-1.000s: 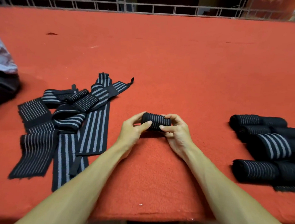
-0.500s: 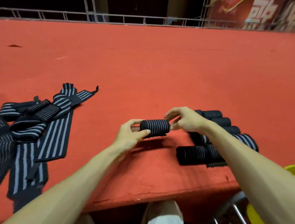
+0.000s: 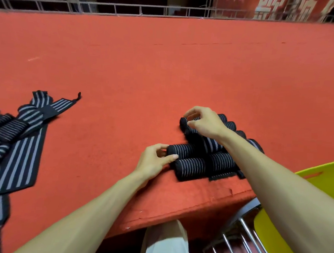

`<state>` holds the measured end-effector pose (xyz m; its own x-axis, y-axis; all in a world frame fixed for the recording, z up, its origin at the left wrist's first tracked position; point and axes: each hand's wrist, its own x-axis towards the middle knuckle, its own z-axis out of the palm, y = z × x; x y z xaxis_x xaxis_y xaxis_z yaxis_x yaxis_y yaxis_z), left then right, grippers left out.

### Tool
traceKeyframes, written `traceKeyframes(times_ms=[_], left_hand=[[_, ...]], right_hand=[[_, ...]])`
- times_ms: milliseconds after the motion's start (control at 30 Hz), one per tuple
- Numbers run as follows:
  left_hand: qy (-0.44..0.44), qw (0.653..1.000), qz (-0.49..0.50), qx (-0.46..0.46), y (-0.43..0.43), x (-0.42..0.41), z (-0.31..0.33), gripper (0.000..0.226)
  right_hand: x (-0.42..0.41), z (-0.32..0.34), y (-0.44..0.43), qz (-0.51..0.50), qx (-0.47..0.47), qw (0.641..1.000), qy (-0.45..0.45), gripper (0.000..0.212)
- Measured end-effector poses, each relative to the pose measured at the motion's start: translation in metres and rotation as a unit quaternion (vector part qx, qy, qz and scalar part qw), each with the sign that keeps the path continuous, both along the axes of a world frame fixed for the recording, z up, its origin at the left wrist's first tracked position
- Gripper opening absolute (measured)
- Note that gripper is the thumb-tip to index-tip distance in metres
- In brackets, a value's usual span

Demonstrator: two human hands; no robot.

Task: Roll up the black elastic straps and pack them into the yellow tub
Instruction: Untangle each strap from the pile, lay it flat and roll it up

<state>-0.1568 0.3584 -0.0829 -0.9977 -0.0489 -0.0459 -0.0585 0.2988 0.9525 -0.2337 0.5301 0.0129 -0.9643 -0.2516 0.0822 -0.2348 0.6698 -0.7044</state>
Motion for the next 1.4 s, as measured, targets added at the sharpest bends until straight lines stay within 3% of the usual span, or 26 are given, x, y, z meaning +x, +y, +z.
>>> traceKeyframes(times_ms=[133,267,567,800,967,1100,1167,1233,1400], left_hand=[[0.027,0.993,-0.074,-0.089,-0.004,0.001,0.007,0.024],[0.002,0.969,-0.108,-0.221,-0.044,0.012,0.023,0.048],[0.037,0.975,0.075,-0.205,-0.198,0.108,0.043,0.025],[0.022,0.933,0.250,-0.257,-0.299,0.164,0.027,0.023],[-0.057,0.921,0.260,-0.283,-0.316,0.156,0.008,0.044],[-0.101,0.904,0.260,-0.324,-0.311,0.138,0.015,0.054],[-0.112,0.900,0.251,-0.339,-0.314,0.130,0.016,0.055],[-0.123,0.916,0.256,-0.284,-0.321,0.123,0.016,0.058],[-0.141,0.957,0.253,-0.016,-0.324,0.110,0.018,0.072]], right_hand=[[0.004,-0.008,-0.016,0.005,0.017,1.000,0.002,0.024],[0.014,-0.011,-0.045,0.022,0.034,0.999,0.014,0.024],[0.067,-0.025,-0.186,0.135,0.051,0.990,-0.003,0.022],[0.103,-0.033,-0.285,0.199,0.044,0.976,-0.072,0.016],[0.111,-0.050,-0.329,0.198,0.000,0.965,-0.171,0.013],[0.105,-0.062,-0.353,0.110,-0.122,0.938,-0.306,0.003],[0.097,-0.064,-0.362,0.089,-0.129,0.935,-0.317,0.006],[0.090,-0.068,-0.370,0.090,-0.095,0.946,-0.297,0.016],[0.078,-0.066,-0.383,0.076,-0.068,0.959,-0.266,0.039]])
